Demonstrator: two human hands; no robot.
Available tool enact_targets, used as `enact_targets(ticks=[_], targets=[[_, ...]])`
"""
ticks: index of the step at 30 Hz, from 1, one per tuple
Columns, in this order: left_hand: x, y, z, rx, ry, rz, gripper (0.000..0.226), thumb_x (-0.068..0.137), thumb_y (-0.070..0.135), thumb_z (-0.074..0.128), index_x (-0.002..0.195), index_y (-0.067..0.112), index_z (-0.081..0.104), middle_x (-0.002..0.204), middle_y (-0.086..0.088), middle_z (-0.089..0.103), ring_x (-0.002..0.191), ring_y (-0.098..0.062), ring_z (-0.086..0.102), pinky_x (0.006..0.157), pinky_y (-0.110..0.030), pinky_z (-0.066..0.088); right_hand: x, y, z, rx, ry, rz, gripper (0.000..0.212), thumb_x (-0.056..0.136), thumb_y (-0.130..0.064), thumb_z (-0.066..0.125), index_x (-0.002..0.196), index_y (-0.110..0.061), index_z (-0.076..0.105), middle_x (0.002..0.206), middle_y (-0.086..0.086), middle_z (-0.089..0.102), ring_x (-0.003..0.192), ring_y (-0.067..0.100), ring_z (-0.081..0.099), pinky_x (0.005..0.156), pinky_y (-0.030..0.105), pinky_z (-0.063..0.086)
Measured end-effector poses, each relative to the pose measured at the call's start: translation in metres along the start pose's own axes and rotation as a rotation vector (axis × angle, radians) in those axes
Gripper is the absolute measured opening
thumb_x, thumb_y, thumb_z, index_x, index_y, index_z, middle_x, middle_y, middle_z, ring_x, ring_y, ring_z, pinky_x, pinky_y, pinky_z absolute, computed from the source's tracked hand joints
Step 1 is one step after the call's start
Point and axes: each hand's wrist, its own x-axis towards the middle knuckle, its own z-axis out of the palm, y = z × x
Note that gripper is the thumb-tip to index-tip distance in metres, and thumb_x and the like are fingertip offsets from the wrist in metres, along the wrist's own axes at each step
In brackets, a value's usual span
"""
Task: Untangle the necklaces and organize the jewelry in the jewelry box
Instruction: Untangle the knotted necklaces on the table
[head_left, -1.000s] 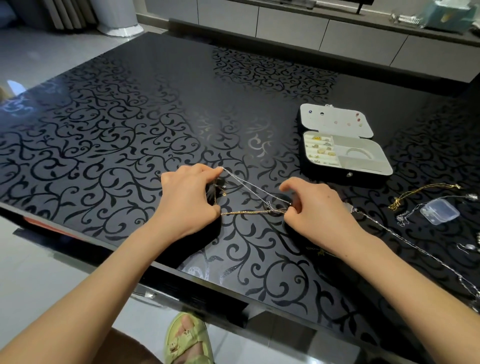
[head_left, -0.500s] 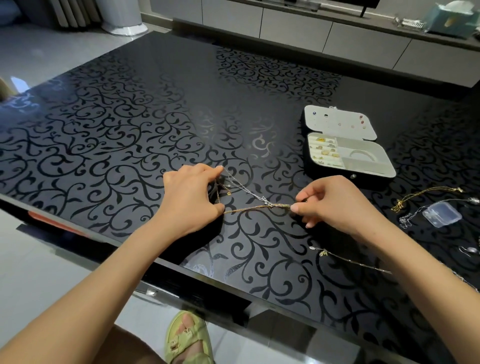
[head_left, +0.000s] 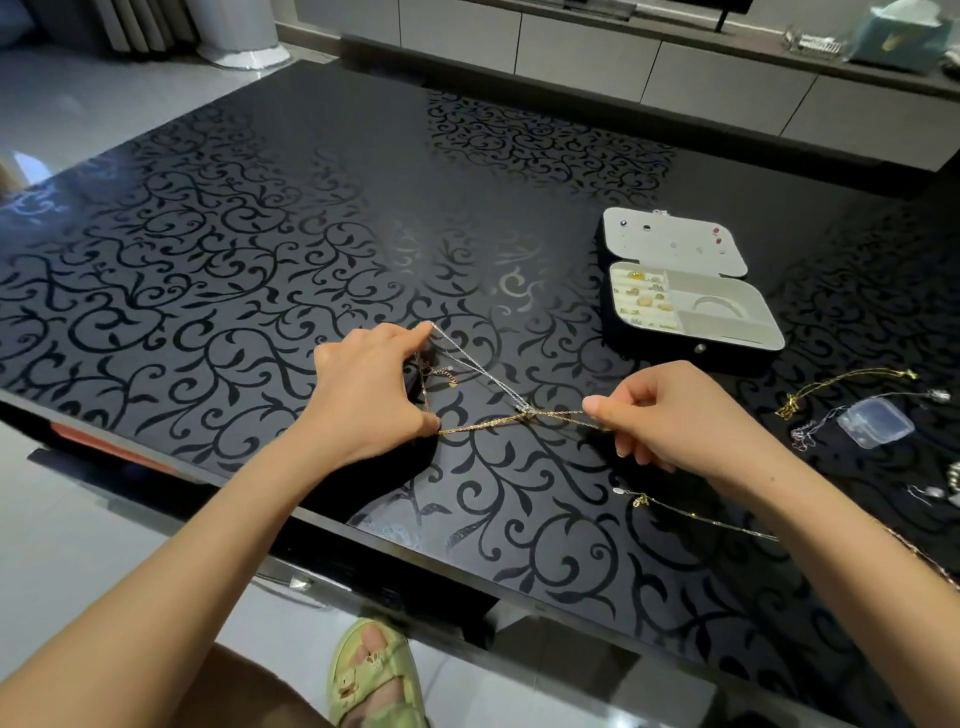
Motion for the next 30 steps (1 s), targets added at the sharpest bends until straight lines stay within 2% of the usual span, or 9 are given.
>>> enact_targets(ticks=[5, 9, 12, 15, 18, 22, 25, 28, 30], targets=[[0.001, -0.003, -0.003, -0.038, -0.010, -0.021, 0.100, 0.064, 0.028, 0.080, 0.148, 0.025, 0.025, 0.132, 0.000, 0.048, 0.126, -0.023, 0.037, 0.099, -0.040, 0.023, -0.013, -0.005, -0.007, 0.210, -0.158, 0.007, 0.038, 0.086, -0.028, 0.064, 0.051, -0.016, 0.058, 0.052, 0.003, 0.058, 0.044, 0.011, 0.045, 0.040, 0.019, 0.032], [0.002, -0.006, -0.003, -0.044, -0.037, -0.033, 0.108, 0.062, 0.028, 0.081, 0.150, 0.026, 0.017, 0.134, -0.001, 0.045, 0.127, -0.023, 0.036, 0.100, -0.040, 0.023, -0.025, -0.010, -0.006, 0.221, -0.317, -0.006, 0.035, 0.085, -0.027, 0.065, 0.054, -0.014, 0.057, 0.054, 0.006, 0.059, 0.042, 0.010, 0.045, 0.038, 0.018, 0.031], [0.004, -0.005, -0.005, -0.038, -0.068, -0.024, 0.114, 0.057, 0.027, 0.078, 0.150, 0.027, 0.014, 0.137, -0.001, 0.039, 0.128, -0.022, 0.031, 0.099, -0.038, 0.022, -0.031, -0.009, 0.006, 0.166, -0.360, 0.028, 0.033, 0.086, -0.030, 0.064, 0.057, -0.013, 0.061, 0.053, 0.005, 0.061, 0.042, 0.011, 0.047, 0.036, 0.018, 0.031], [0.005, -0.005, -0.006, -0.045, -0.099, -0.011, 0.111, 0.061, 0.017, 0.078, 0.150, 0.030, 0.014, 0.142, 0.003, 0.030, 0.131, -0.019, 0.023, 0.102, -0.035, 0.017, -0.036, -0.007, 0.018, -0.070, -0.326, 0.034, 0.039, 0.087, -0.038, 0.061, 0.061, -0.009, 0.062, 0.050, -0.001, 0.062, 0.040, 0.008, 0.051, 0.040, 0.014, 0.035], [0.004, -0.004, -0.005, -0.053, -0.116, 0.018, 0.109, 0.051, 0.030, 0.069, 0.149, 0.031, 0.020, 0.142, 0.005, 0.030, 0.130, -0.016, 0.022, 0.101, -0.031, 0.014, -0.041, -0.008, 0.026, -0.242, -0.270, 0.003, 0.043, 0.085, -0.045, 0.061, 0.066, -0.005, 0.064, 0.049, -0.003, 0.061, 0.037, 0.002, 0.049, 0.048, 0.013, 0.038], [0.004, 0.000, -0.002, -0.055, -0.078, 0.014, 0.092, 0.063, 0.021, 0.068, 0.146, 0.029, 0.030, 0.142, 0.006, 0.033, 0.132, -0.016, 0.023, 0.102, -0.032, 0.014, -0.042, -0.010, 0.028, -0.406, -0.198, -0.055, 0.042, 0.079, -0.051, 0.065, 0.067, -0.011, 0.062, 0.059, -0.003, 0.059, 0.058, 0.008, 0.054, 0.062, 0.024, 0.044], [0.004, 0.003, -0.002, -0.122, -0.045, -0.030, 0.087, 0.052, 0.029, 0.052, 0.139, 0.030, 0.044, 0.141, 0.008, 0.039, 0.132, -0.014, 0.028, 0.103, -0.034, 0.016, -0.044, -0.013, 0.027, -0.530, -0.108, -0.118, 0.041, 0.080, -0.058, 0.060, 0.071, -0.018, 0.059, 0.068, -0.005, 0.059, 0.072, 0.015, 0.056, 0.059, 0.026, 0.039], [0.003, 0.005, -0.004, -0.147, 0.011, -0.050, 0.077, 0.052, 0.033, 0.047, 0.127, 0.030, 0.057, 0.139, 0.009, 0.044, 0.131, -0.013, 0.033, 0.103, -0.034, 0.018, -0.039, -0.016, 0.030, -0.493, 0.032, -0.257, 0.022, 0.087, -0.048, 0.055, 0.088, -0.027, 0.061, 0.081, -0.011, 0.060, 0.084, 0.012, 0.056, 0.066, 0.027, 0.038], [0.001, 0.006, -0.004, -0.102, 0.055, -0.025, 0.068, 0.055, 0.035, 0.047, 0.122, 0.029, 0.062, 0.139, 0.007, 0.045, 0.131, -0.015, 0.034, 0.104, -0.035, 0.018, -0.030, -0.018, 0.036, -0.426, 0.027, -0.342, 0.013, 0.089, -0.039, 0.056, 0.098, -0.031, 0.061, 0.086, -0.015, 0.056, 0.088, 0.009, 0.052, 0.071, 0.026, 0.035]])
